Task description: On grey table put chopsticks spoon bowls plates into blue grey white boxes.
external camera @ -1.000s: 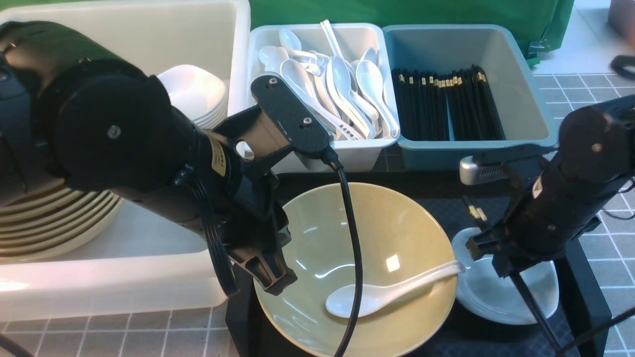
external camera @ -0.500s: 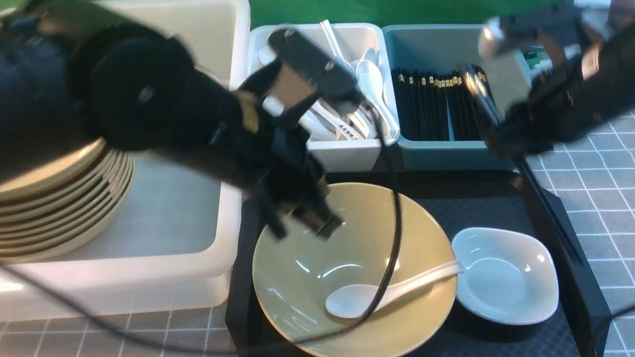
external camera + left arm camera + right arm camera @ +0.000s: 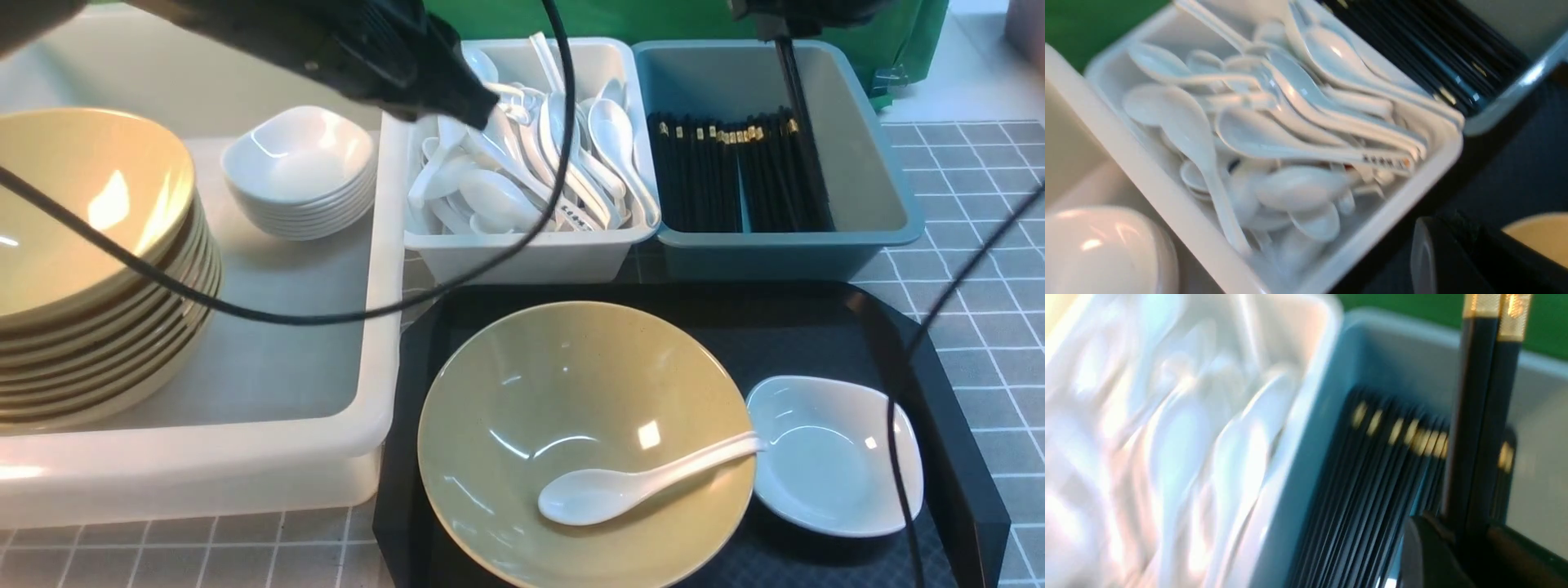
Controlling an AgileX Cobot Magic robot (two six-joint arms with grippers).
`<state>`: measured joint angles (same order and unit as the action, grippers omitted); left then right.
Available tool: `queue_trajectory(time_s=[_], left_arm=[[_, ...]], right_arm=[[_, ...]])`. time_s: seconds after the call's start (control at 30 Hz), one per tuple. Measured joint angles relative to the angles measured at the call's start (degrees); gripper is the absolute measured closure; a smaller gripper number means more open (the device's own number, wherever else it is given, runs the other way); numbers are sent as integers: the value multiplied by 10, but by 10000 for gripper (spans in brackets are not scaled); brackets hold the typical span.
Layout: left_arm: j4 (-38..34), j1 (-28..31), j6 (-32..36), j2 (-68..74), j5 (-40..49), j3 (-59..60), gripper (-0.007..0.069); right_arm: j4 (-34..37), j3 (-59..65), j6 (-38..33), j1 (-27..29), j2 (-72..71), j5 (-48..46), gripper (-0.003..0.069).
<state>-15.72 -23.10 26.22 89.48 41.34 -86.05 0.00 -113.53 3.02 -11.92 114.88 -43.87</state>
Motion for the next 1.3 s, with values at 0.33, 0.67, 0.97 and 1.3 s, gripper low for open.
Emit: queue_trajectory(time_s=[0.33,0.67,0.97,1.3], left_arm=[[-10,1,23,39,-18,0,633],[-9,1,23,38,6,0,633],[-7,1,23,-85,99,69,633],[-27,1,2,-299,33,336,633]], right_arm=[[0,-69,22,30,160,57,466],[3,-105,-2,36,172,-66,189],[15,-111,-176,-6,71,-264,171],[33,155,-300,-143,-138,-274,171]])
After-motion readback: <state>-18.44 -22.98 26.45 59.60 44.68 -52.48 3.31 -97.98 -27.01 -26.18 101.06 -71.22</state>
